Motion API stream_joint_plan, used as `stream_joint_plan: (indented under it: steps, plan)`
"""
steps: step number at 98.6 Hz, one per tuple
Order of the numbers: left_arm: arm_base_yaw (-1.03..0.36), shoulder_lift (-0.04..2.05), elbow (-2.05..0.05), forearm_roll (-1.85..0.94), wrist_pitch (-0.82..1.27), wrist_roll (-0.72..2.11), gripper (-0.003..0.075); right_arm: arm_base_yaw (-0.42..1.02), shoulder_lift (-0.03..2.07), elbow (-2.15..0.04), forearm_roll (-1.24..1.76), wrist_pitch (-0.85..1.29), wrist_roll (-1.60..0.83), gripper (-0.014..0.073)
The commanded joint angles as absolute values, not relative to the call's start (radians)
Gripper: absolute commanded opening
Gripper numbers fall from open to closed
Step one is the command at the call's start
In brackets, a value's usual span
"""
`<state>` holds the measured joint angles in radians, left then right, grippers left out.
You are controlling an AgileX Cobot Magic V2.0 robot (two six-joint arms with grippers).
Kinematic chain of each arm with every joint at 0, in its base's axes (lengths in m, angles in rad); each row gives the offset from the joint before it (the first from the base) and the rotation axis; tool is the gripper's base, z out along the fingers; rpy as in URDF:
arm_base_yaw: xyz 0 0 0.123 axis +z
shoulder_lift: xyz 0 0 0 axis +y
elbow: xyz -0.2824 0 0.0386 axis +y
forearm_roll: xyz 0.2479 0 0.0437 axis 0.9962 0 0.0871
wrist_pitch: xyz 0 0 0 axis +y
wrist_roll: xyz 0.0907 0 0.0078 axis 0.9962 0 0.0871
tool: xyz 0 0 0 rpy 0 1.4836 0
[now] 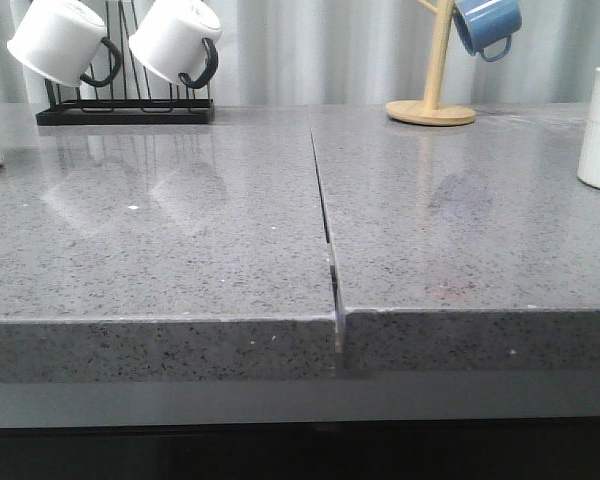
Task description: Place milk next to cup
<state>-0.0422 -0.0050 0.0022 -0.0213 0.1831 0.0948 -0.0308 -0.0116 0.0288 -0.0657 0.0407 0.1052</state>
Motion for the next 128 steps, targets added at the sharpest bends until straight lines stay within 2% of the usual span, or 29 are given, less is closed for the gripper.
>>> stream_joint_plan:
  steps: [1,91,108,128]
  plan:
    - [-0.05,-0.037,0.043,-0.029,0.108,0.097,-0.0021,-0.033,-0.03,0.01,-0.074,-0.032,0.106,-0.0069]
    - [-0.05,-0.037,0.043,-0.029,0.108,0.097,-0.0021,-0.033,-0.03,0.005,-0.074,-0.031,0.106,-0.0069]
    - [-0.05,-0.037,0.043,-0.029,0.108,0.097,-0.0021,-0.033,-0.021,-0.071,-0.074,0.0,0.106,-0.0069]
    - [-0.05,-0.037,0.043,-0.029,0.108,0.097,-0.0021,-0.033,0.075,-0.226,-0.074,0.161,0.106,-0.0069]
